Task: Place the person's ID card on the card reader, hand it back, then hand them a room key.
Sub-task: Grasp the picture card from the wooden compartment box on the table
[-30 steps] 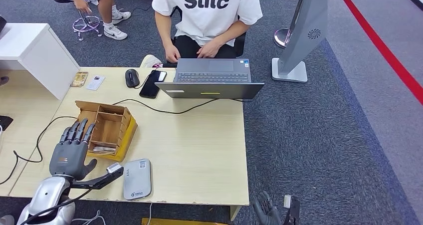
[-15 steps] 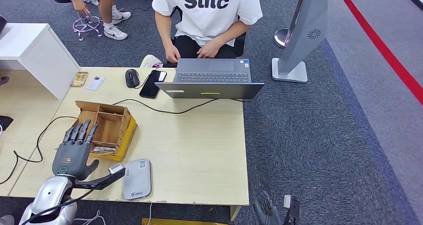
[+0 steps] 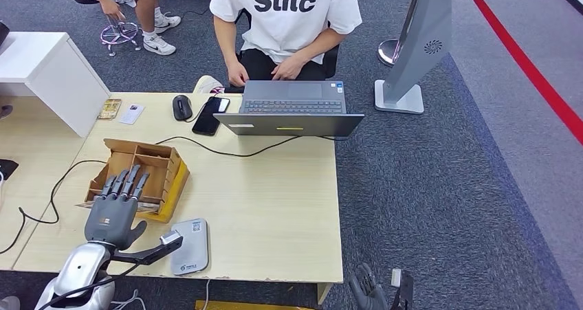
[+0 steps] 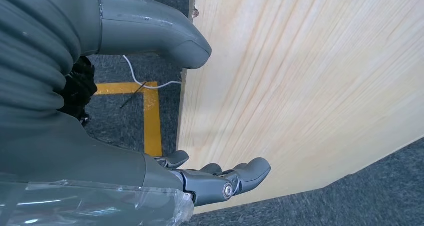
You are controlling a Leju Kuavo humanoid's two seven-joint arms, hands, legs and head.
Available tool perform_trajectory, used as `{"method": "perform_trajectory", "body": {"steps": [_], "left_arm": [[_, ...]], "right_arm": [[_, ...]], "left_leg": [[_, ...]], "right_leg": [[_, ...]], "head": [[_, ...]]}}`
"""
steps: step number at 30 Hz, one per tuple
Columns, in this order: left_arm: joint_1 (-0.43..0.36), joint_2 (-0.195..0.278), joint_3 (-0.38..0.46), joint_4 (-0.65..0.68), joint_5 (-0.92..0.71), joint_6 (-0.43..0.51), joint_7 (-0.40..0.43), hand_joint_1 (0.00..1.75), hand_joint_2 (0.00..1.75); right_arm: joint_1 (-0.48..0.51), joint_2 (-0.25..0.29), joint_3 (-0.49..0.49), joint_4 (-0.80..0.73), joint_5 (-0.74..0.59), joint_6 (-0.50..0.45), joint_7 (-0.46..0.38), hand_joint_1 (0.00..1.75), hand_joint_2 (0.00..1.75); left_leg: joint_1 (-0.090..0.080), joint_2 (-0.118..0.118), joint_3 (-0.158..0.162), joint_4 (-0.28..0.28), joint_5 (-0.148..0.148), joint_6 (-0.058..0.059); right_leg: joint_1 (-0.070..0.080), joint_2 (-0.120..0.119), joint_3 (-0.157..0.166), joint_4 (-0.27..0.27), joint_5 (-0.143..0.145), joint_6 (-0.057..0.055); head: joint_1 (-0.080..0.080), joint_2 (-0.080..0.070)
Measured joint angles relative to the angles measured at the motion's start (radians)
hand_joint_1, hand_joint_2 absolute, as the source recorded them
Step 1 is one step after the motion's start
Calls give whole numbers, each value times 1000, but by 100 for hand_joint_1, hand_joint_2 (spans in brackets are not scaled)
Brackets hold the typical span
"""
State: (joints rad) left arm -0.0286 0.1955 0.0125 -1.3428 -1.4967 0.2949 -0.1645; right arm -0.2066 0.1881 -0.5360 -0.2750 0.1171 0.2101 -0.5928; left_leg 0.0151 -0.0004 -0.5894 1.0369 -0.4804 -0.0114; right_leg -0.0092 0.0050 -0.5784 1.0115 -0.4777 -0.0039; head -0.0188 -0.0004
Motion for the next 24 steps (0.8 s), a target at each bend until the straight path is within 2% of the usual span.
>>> {"method": "perform_trajectory", "body": {"steps": [2,16,24], "left_arm": [[1,0,0,0,9,-1,3,175,175],[18,8,0,-35,29,-4,8,175,175],[19,7,0,-99,69,0,1,175,175]], "right_arm": [[0,0,0,0,0,0,0,0,175],[0,0,0,0,2,-2,0,0,175],[0,0,0,0,1,-2,0,0,175]], "left_leg": [[0,0,0,0,0,0],[0,0,0,0,0,0],[0,0,0,0,0,0]], "right_leg": [[0,0,0,0,0,0],[0,0,0,0,0,0],[0,0,0,0,0,0]], "head": [[0,0],[0,0],[0,0]]}}
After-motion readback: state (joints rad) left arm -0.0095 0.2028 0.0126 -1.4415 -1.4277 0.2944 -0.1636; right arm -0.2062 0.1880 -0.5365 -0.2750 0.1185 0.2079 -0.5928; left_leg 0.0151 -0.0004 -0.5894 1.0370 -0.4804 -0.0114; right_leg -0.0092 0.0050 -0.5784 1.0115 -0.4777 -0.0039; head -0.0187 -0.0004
